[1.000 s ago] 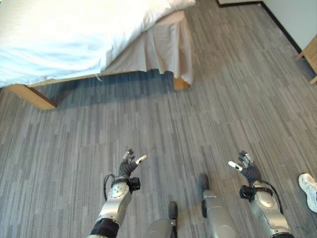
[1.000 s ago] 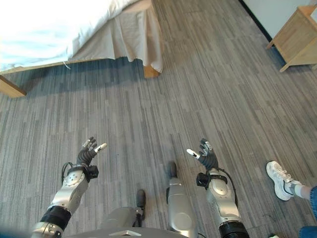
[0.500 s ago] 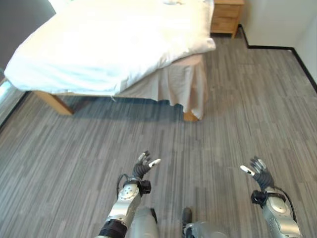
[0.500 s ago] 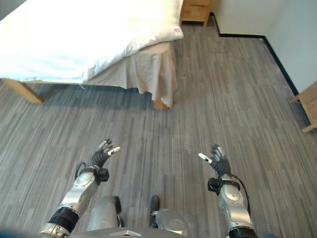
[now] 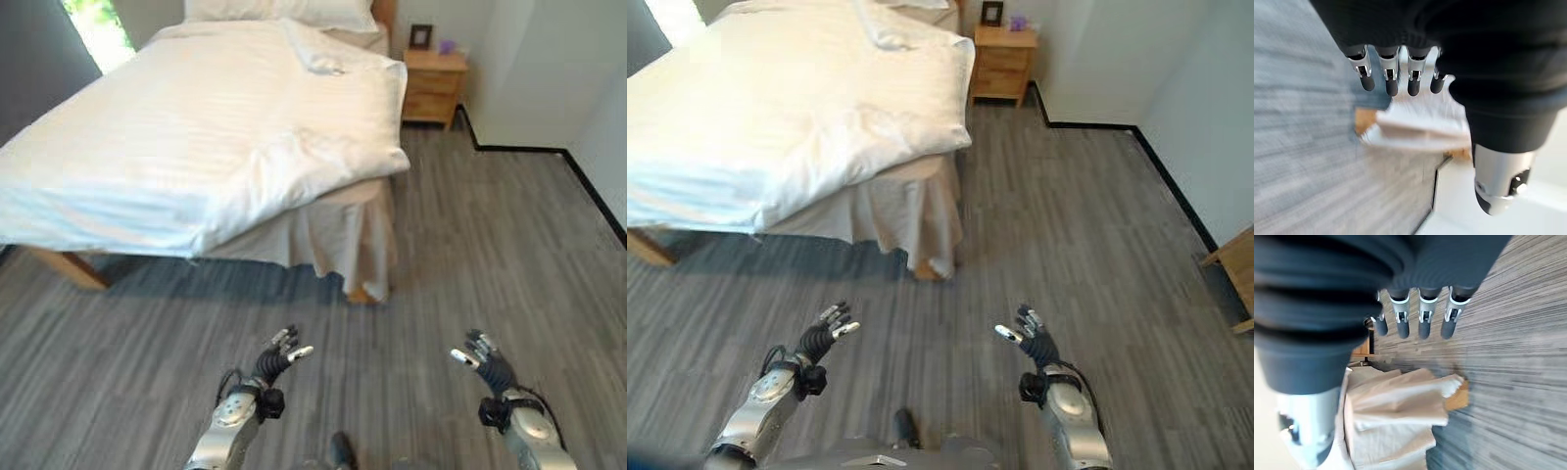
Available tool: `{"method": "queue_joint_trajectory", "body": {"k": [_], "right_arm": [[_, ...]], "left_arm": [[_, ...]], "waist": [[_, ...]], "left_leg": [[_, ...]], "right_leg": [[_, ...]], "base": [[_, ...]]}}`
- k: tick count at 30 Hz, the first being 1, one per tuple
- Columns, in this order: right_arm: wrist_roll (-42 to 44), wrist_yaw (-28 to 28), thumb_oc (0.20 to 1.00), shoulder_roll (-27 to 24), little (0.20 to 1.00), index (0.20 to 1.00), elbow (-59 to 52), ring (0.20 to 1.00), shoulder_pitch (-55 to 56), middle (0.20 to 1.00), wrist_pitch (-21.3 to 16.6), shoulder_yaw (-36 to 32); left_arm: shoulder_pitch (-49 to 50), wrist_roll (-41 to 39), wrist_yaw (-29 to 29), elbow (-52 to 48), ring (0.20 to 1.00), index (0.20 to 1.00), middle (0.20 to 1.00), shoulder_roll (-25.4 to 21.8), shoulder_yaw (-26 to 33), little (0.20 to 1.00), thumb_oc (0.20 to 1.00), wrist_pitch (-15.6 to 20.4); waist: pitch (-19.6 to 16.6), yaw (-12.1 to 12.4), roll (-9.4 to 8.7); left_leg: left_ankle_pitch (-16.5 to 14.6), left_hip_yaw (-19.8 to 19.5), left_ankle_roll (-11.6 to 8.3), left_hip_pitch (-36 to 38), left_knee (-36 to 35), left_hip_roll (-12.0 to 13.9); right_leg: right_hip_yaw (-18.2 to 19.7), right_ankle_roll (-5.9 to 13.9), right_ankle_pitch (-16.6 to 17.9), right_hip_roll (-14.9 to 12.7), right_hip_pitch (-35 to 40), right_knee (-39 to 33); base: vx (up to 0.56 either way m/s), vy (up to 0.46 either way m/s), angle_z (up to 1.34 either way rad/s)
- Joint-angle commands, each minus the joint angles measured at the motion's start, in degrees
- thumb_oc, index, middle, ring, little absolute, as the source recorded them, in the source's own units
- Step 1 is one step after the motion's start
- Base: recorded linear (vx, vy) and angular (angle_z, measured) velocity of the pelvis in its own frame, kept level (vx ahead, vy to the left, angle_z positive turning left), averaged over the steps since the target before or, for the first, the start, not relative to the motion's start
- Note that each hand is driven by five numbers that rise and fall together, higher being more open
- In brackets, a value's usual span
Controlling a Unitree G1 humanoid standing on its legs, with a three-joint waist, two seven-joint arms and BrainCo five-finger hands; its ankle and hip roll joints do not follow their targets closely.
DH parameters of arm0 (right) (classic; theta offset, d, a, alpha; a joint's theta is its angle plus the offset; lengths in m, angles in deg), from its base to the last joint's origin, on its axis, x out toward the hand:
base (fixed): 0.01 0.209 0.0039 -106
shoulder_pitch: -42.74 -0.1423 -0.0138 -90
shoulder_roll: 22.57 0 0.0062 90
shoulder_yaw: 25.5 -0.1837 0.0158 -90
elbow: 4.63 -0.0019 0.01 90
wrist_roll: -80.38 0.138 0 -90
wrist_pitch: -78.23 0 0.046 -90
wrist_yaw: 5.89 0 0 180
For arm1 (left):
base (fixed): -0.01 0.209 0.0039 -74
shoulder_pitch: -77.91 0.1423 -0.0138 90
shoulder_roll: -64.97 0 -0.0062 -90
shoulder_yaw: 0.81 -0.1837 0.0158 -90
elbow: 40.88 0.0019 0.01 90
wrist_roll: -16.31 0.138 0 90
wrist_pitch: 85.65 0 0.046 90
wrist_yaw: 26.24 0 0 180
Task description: Making the bed.
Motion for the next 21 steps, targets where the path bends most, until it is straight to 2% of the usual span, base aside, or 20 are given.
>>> {"method": "queue_joint_trajectory", "body": {"k": [1,2,3,4,5,6,7,8,11,16,17,21], "right_arm": [[1.8,-1.7,1.0,-1.0,1.0,1.0,-1.7,1.0,-3.1,1.0,-1.2,-1.1],[1.8,-1.7,1.0,-1.0,1.0,1.0,-1.7,1.0,-3.1,1.0,-1.2,-1.1],[2.1,-1.9,1.0,-0.5,1.0,1.0,-2.3,1.0,-2.1,1.0,-1.1,-2.5],[2.2,-1.7,1.0,-0.5,1.0,1.0,-2.8,1.0,-1.4,1.0,-1.1,-3.5],[2.1,-1.7,1.0,-0.5,1.0,1.0,-3.4,1.0,-0.5,1.0,-1.1,-4.1],[2.1,-1.7,1.0,-0.5,1.0,1.0,-3.4,1.0,-0.5,1.0,-1.1,-4.1],[-1.4,-1.1,1.0,-1.9,1.0,1.0,-3.8,1.0,0.4,1.0,-1.5,-5.7],[1.6,-2.5,1.0,-2.1,1.0,1.0,-3.4,1.0,1.1,1.0,0.0,-6.7],[1.3,-2.3,1.0,-4.1,1.0,1.0,-4.0,1.0,0.9,1.0,-1.6,-9.1],[-2.5,-2.3,1.0,-11.2,1.0,1.0,-1.1,1.0,-1.4,1.0,-2.0,-13.1],[-3.7,-1.8,1.0,-14.2,1.0,1.0,-0.1,1.0,-3.1,1.0,-2.3,-14.0],[-5.6,-1.3,1.0,-18.9,1.0,1.0,2.1,1.0,-5.5,1.0,-1.8,-15.0]], "left_arm": [[-1.1,-0.3,2.5,-2.0,1.0,1.0,1.0,-3.9,3.5,1.0,1.0,2.4],[-1.1,-0.3,2.5,-2.0,1.0,1.0,1.0,-3.9,3.5,1.0,1.0,2.4],[-1.1,0.0,2.9,-2.3,1.0,1.0,1.0,-4.6,3.4,1.0,1.0,2.5],[-0.9,-1.1,3.6,-2.4,1.0,1.0,1.0,-4.7,3.2,1.0,1.0,2.4],[-0.7,-1.7,4.2,-2.2,1.0,1.0,1.0,-4.6,2.9,1.0,1.0,2.3],[-0.7,-1.7,4.2,-2.2,1.0,1.0,1.0,-4.6,2.9,1.0,1.0,2.3],[-1.0,1.2,-0.2,1.5,1.0,1.0,1.0,-5.9,6.6,1.0,1.0,3.2],[-0.1,-2.9,7.7,-1.2,1.0,1.0,1.0,-5.7,3.1,1.0,1.0,0.5],[0.4,-2.1,7.3,-1.8,1.0,1.0,1.0,-4.5,2.1,1.0,1.0,2.0],[3.1,-4.6,8.3,-0.8,1.0,1.0,1.0,-4.0,3.2,1.0,1.0,1.3],[4.2,-5.9,8.4,-0.1,1.0,1.0,1.0,-3.5,3.8,1.0,1.0,1.0],[5.2,-6.6,7.9,1.9,1.0,1.0,1.0,-2.5,4.3,1.0,1.0,0.7]], "waist": [[2.7,-0.2,4.09],[2.7,-0.2,4.09],[2.3,-1.1,4.02],[2.2,-2.7,3.43],[1.9,-3.6,3.21],[1.9,-3.6,3.22],[2.0,-5.2,2.73],[0.7,-3.9,2.09],[-0.7,-3.0,1.68],[-1.7,-1.6,0.95],[-1.7,-0.8,0.75],[-2.0,0.4,0.5]], "left_leg": [[0.7,-2.4,-8.88,8.1,-5.3,7.4],[0.7,-2.4,-8.88,8.1,-5.3,7.4],[0.3,-4.2,-9.86,9.0,-5.8,7.1],[-0.7,-6.5,-10.53,10.1,-6.0,6.1],[-1.1,-7.7,-10.87,10.6,-6.1,6.0],[-1.1,-7.8,-10.87,10.7,-6.1,6.0],[-1.8,-9.2,-11.11,11.2,-6.0,6.7],[-1.8,-10.4,-11.48,10.5,-5.2,6.9],[-1.3,-12.2,-11.32,9.6,-6.1,6.7],[-1.2,-14.7,-11.89,8.3,-6.3,7.3],[-1.1,-15.5,-12.06,8.1,-6.3,7.4],[-1.2,-16.4,-12.21,8.1,-6.3,7.6]], "right_leg": [[7.5,2.22,18.5,-3.2,0.9,-24.2],[7.5,2.22,18.5,-3.2,0.9,-24.2],[9.4,2.42,19.2,-4.3,-0.4,-33.2],[12.4,3.27,19.3,-3.7,0.7,-44.3],[14.8,4.26,19.4,-2.8,2.7,-50.3],[14.8,4.26,19.4,-2.8,2.8,-50.4],[20.6,5.53,17.0,0.0,5.7,-53.8],[19.9,4.54,16.5,-1.6,7.8,-54.5],[18.8,3.77,16.9,-1.3,9.8,-57.5],[16.8,2.84,16.6,-1.2,11.7,-60.6],[16.4,2.5,16.4,-1.0,11.9,-60.8],[15.6,2.13,16.1,-0.8,13.0,-61.8]], "base": [[0.34,-0.056,1.11],[0.41,-0.138,0.82],[0.36,-0.162,0.65],[0.46,-0.191,0.8],[0.26,-0.101,0.93],[0.21,-0.113,1.0],[0.19,-0.133,0.92],[0.19,-0.132,0.87],[0.17,-0.159,1.05],[0.07,-0.098,0.31],[0.07,-0.065,0.32],[0.06,-0.036,0.12]]}}
